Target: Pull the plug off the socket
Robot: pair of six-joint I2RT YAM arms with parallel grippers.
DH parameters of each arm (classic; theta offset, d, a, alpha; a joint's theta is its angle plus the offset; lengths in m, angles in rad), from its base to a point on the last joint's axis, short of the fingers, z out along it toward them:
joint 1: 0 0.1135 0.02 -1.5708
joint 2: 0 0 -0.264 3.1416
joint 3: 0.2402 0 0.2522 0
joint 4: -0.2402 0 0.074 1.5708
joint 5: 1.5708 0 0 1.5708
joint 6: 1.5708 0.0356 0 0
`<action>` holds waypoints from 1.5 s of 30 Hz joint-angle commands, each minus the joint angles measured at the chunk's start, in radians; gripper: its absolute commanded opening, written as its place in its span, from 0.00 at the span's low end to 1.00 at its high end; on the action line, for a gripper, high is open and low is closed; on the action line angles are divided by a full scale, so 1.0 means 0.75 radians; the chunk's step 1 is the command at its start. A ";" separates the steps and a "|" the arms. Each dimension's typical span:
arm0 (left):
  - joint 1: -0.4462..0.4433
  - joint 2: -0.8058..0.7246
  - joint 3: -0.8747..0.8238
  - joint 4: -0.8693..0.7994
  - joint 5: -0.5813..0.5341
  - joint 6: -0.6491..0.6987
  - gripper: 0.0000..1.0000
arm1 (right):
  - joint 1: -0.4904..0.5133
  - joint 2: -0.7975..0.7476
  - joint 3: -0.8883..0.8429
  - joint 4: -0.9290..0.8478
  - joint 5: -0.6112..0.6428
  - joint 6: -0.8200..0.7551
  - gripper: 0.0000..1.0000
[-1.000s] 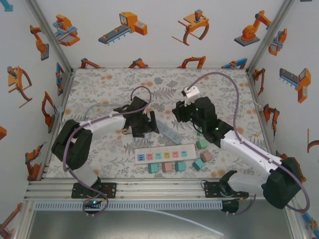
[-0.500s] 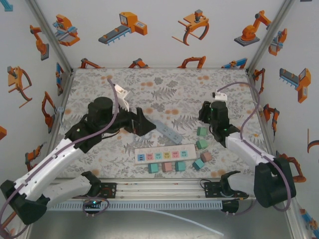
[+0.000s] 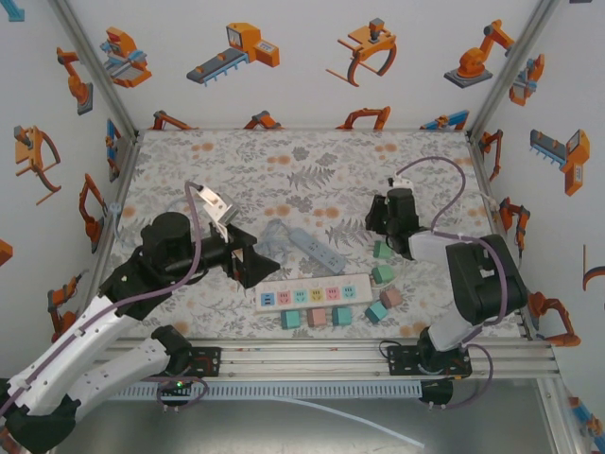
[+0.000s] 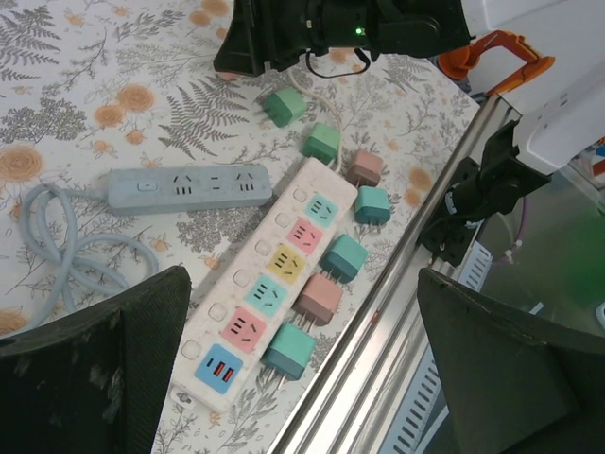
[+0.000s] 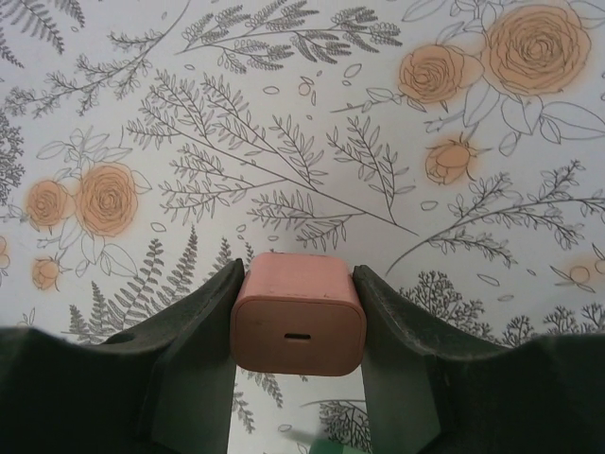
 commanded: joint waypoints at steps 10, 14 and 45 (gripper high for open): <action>-0.003 -0.018 -0.074 -0.019 -0.126 0.014 0.97 | -0.016 -0.019 -0.120 0.084 0.032 -0.026 0.54; -0.003 -0.039 -0.090 -0.016 -0.175 -0.004 0.97 | -0.019 -0.111 -0.151 0.062 0.044 -0.024 0.58; 0.510 0.051 -0.879 1.075 -1.631 0.274 0.97 | -0.191 -0.928 -0.624 0.019 0.921 -0.312 0.93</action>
